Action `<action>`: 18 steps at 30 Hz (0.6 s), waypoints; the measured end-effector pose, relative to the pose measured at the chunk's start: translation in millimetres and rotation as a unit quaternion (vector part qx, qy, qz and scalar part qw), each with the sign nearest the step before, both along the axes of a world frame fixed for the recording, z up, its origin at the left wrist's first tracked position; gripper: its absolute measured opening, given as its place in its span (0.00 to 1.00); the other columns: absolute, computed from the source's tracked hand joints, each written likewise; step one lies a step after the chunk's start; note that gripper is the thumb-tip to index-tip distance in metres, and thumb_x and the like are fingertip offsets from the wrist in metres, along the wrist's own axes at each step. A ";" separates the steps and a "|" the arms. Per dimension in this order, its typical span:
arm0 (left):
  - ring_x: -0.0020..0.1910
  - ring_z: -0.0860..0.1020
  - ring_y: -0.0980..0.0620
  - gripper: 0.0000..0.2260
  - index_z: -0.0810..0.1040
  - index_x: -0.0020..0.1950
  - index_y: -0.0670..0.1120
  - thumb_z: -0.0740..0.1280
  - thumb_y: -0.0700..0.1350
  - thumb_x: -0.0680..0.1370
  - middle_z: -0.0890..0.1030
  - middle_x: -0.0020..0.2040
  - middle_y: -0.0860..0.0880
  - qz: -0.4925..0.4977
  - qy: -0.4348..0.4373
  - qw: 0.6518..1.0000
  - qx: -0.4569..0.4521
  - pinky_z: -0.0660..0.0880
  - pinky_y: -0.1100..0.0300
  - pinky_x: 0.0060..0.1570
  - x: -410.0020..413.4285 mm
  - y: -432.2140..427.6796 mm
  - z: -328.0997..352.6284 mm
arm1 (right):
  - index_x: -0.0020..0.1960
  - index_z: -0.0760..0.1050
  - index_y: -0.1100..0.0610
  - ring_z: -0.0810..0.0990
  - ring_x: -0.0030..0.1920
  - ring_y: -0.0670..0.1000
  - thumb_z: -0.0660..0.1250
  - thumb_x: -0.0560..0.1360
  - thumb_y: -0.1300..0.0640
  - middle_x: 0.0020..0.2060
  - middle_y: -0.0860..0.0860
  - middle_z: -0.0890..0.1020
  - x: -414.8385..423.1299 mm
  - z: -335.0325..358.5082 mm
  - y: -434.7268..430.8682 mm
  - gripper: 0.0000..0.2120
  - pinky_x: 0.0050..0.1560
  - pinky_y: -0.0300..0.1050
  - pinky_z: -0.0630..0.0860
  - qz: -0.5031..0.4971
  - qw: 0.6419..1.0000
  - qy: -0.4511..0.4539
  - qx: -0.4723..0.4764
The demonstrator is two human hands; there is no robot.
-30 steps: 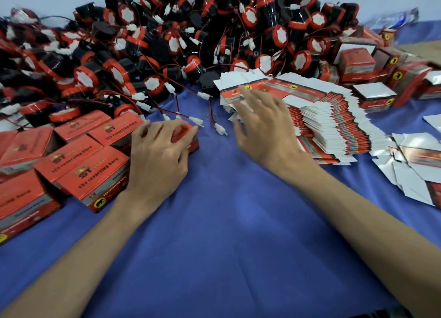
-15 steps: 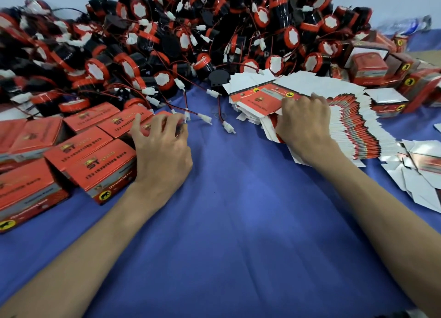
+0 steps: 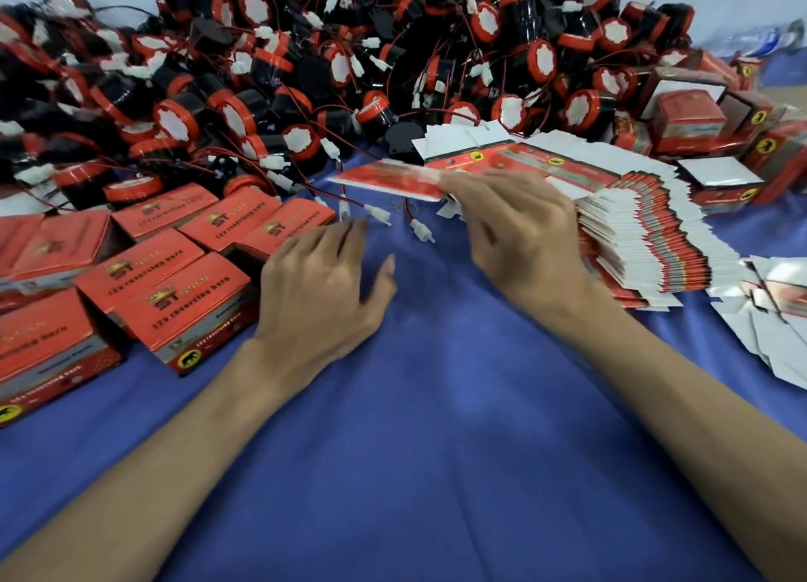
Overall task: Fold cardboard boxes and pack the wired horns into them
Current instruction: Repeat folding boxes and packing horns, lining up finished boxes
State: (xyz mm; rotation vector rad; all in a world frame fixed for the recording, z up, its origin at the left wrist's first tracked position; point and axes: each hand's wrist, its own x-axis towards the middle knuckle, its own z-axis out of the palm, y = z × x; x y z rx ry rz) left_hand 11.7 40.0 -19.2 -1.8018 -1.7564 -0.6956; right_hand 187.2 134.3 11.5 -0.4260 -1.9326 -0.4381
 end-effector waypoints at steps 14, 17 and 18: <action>0.52 0.78 0.48 0.25 0.77 0.52 0.40 0.65 0.62 0.72 0.80 0.50 0.44 -0.192 -0.372 0.901 -0.113 0.74 0.49 0.55 -7.0 1.9 -3.3 | 0.46 0.76 0.70 0.84 0.47 0.57 0.66 0.70 0.73 0.57 0.59 0.81 -24.3 -22.3 -34.7 0.06 0.44 0.53 0.82 0.259 0.912 -0.052 -0.315; 0.58 0.79 0.54 0.45 0.65 0.64 0.23 0.73 0.60 0.67 0.79 0.57 0.46 -0.215 -0.436 0.865 -0.124 0.75 0.53 0.60 -8.7 2.7 2.0 | 0.44 0.75 0.67 0.81 0.54 0.53 0.65 0.68 0.71 0.59 0.59 0.80 -22.1 -20.6 -34.0 0.05 0.49 0.39 0.79 0.285 0.888 -0.046 -0.359; 0.59 0.78 0.52 0.48 0.61 0.66 0.22 0.75 0.57 0.65 0.79 0.59 0.43 -0.223 -0.450 0.855 -0.127 0.75 0.54 0.60 -10.9 2.7 2.2 | 0.43 0.75 0.66 0.80 0.57 0.53 0.65 0.67 0.68 0.60 0.59 0.79 -20.6 -20.1 -33.5 0.05 0.49 0.37 0.78 0.293 0.878 -0.054 -0.375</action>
